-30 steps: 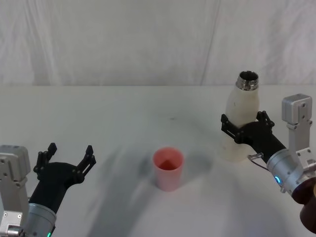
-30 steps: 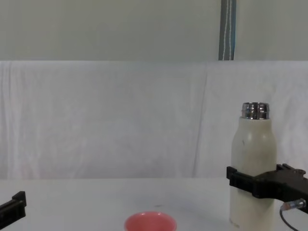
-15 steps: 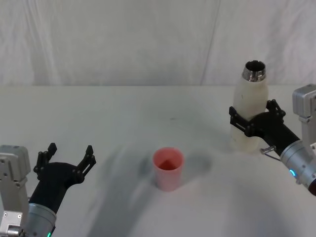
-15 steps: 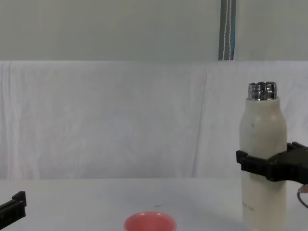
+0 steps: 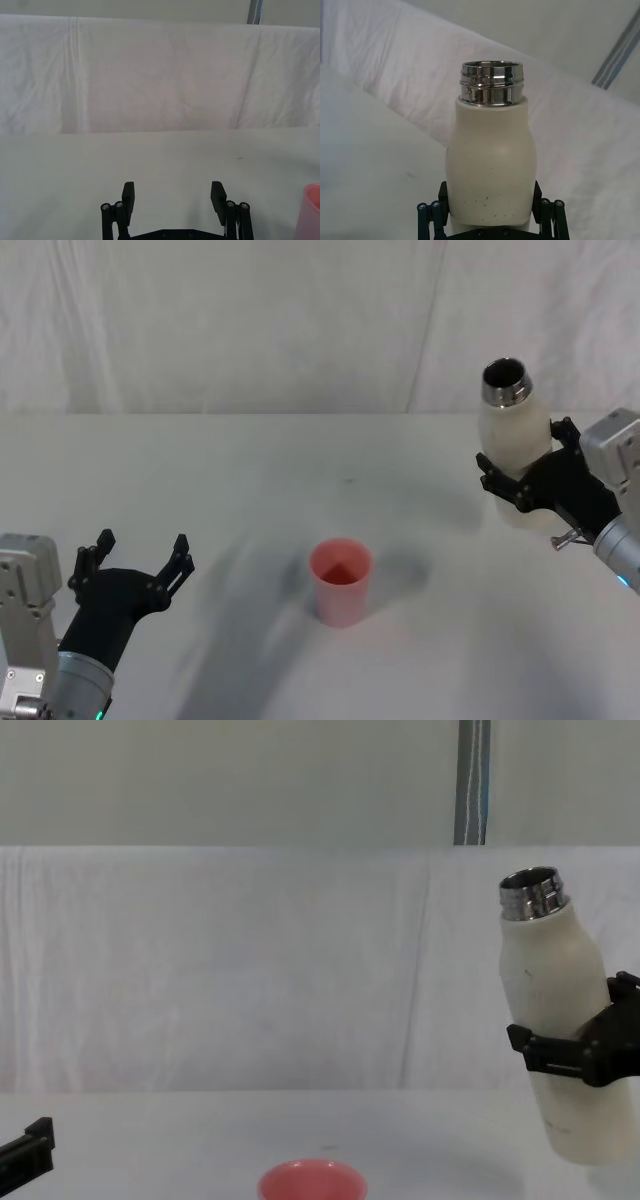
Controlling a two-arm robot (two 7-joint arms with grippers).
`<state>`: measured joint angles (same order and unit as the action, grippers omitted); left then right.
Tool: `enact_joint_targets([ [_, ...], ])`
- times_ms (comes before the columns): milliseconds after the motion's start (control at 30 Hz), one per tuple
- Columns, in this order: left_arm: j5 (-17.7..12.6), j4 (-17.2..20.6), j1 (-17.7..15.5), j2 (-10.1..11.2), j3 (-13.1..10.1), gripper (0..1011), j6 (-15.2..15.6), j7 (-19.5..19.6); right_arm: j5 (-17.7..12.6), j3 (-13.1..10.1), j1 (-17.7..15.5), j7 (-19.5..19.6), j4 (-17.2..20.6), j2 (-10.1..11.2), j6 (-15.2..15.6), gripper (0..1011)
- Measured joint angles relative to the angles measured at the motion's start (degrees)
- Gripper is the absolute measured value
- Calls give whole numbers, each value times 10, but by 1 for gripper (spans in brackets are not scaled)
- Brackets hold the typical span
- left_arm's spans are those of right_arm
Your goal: Grasp the thermos with one hand and pour water into the cup lid.
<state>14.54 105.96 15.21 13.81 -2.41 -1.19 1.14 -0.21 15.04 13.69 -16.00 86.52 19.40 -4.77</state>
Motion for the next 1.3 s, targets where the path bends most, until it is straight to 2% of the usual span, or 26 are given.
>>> enact_joint_targets([
  [233, 0, 0, 0, 0, 0, 1001, 0, 0, 70, 19, 3, 1, 4, 26, -29, 950],
  [433, 0, 0, 0, 0, 0, 1001, 0, 0, 115, 32, 6, 10, 6, 37, -48, 950],
  [500, 0, 0, 0, 0, 0, 1001, 0, 0, 140, 39, 8, 15, 6, 42, -58, 950],
  [533, 0, 0, 0, 0, 0, 1001, 0, 0, 140, 39, 8, 15, 6, 42, -58, 950],
  [633, 0, 0, 0, 0, 0, 1001, 0, 0, 175, 48, 10, 25, 6, 48, -70, 950],
  [1300, 0, 0, 0, 0, 0, 1001, 0, 0, 308, 91, 9, 80, -1, 60, -103, 950],
])
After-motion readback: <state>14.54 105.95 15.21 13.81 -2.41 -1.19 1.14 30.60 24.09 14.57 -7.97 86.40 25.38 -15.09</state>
